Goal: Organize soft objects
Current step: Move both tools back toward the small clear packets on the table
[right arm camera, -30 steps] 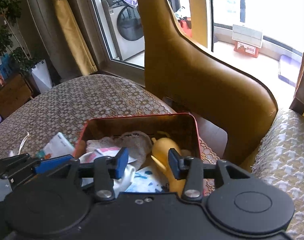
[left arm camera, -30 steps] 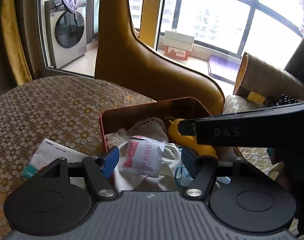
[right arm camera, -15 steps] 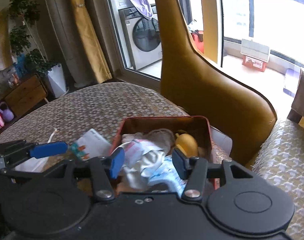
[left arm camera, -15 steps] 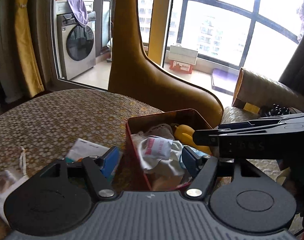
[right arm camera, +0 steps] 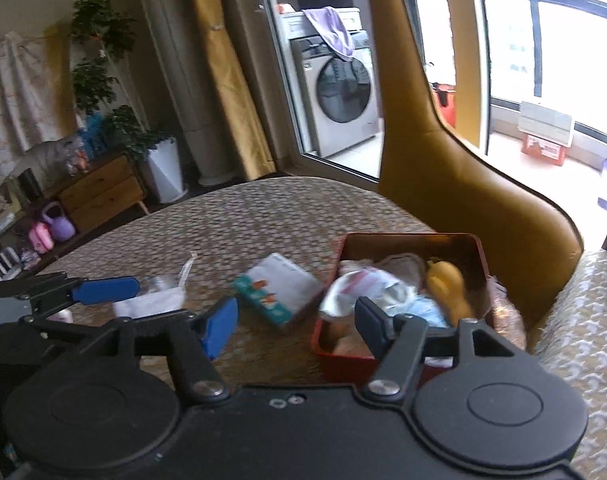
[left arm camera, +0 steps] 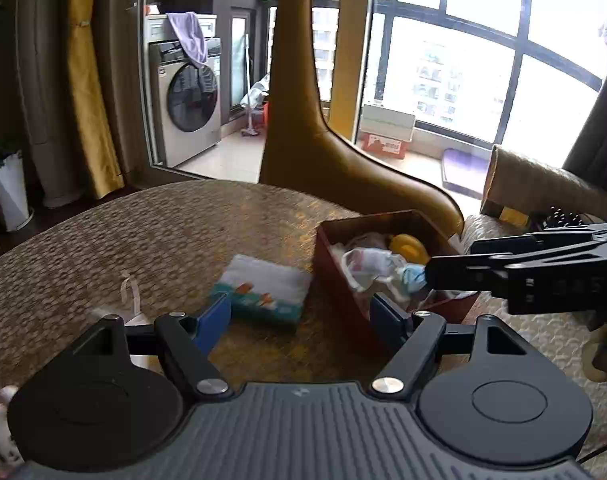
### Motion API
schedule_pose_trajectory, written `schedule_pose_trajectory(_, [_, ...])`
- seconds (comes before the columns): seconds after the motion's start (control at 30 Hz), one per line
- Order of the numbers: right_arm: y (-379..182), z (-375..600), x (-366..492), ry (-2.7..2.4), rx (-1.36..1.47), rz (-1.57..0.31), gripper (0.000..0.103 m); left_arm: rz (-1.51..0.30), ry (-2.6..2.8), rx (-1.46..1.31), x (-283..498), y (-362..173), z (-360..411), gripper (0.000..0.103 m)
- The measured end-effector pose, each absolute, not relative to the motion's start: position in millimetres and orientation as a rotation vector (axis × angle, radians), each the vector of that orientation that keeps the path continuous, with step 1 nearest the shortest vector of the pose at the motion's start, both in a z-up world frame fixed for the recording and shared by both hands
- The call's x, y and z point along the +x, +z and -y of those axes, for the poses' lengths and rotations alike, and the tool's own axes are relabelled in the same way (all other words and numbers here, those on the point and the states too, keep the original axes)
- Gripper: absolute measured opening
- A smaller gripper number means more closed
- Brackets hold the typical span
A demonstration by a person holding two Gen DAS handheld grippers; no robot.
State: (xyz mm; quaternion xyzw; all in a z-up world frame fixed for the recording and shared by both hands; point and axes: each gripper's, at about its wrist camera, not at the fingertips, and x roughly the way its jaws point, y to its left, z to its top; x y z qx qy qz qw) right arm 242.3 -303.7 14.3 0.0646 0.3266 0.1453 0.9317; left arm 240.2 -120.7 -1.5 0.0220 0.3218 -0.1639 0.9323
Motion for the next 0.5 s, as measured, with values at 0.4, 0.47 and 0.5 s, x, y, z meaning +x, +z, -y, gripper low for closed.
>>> schedule_pose_trajectory(0.4, [3.7, 255.5, 208.6, 0.387, 0.104, -0.668, 0.084, -0.677, -0.255, -0.035, 215.6, -5.1, 44.4, 0.09])
schedule_pose_trajectory(0.47, [-2.4, 246.6, 205.9, 0.403, 0.097, -0.675, 0.086, -0.678, -0.244, -0.05, 213.7, -8.0, 34.4, 0.092])
schedule_pose_trajectory(0.5, [-5.1, 243.8, 204.3, 0.408, 0.095, -0.678, 0.088, -0.68, -0.239, -0.057, 213.3, -9.5, 29.4, 0.093])
